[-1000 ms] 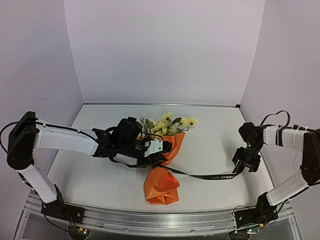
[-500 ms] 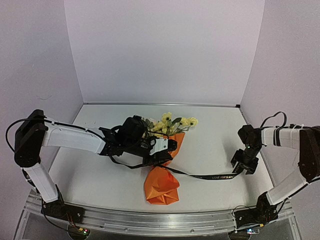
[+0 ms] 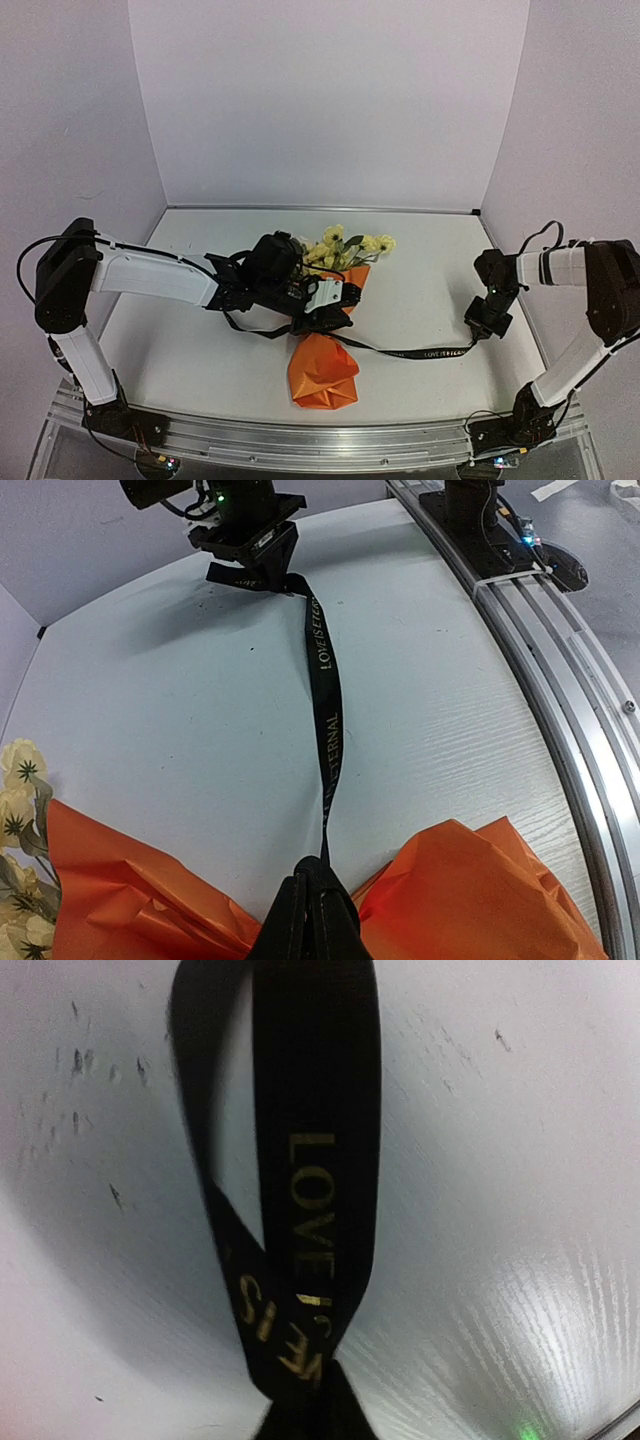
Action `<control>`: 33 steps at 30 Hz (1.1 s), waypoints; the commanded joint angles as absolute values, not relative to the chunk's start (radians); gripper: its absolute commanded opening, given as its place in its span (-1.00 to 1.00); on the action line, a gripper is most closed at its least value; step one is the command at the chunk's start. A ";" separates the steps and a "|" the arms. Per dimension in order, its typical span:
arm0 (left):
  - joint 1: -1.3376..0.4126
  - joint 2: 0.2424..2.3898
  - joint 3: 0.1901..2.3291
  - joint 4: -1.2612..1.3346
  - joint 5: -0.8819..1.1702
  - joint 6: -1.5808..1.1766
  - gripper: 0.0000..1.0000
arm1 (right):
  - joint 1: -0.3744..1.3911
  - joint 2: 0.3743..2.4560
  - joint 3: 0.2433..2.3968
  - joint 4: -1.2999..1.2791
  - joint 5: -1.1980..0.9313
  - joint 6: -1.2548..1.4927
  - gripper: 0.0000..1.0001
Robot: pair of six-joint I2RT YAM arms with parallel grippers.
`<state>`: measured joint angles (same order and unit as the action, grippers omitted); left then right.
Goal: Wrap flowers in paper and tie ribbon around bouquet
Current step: Pick up the right side of the half-tied ribbon from the center of the board, then cross the half-tied ribbon over the folded bouquet.
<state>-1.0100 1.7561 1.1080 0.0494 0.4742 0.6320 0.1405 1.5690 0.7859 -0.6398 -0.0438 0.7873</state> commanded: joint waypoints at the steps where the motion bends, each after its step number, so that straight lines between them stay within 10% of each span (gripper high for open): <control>1: -1.018 1.764 1.137 0.048 0.516 0.662 -0.91 | 0.144 1.613 0.904 -0.621 -0.097 0.797 -1.00; 17: -1.054 1.893 1.197 0.080 0.571 0.724 -0.84 | 0.448 1.861 1.752 -0.803 -0.246 0.893 -1.00; 33: -1.051 1.752 1.085 0.324 0.518 0.611 0.30 | 0.536 1.866 1.808 -0.807 -0.374 0.849 -1.00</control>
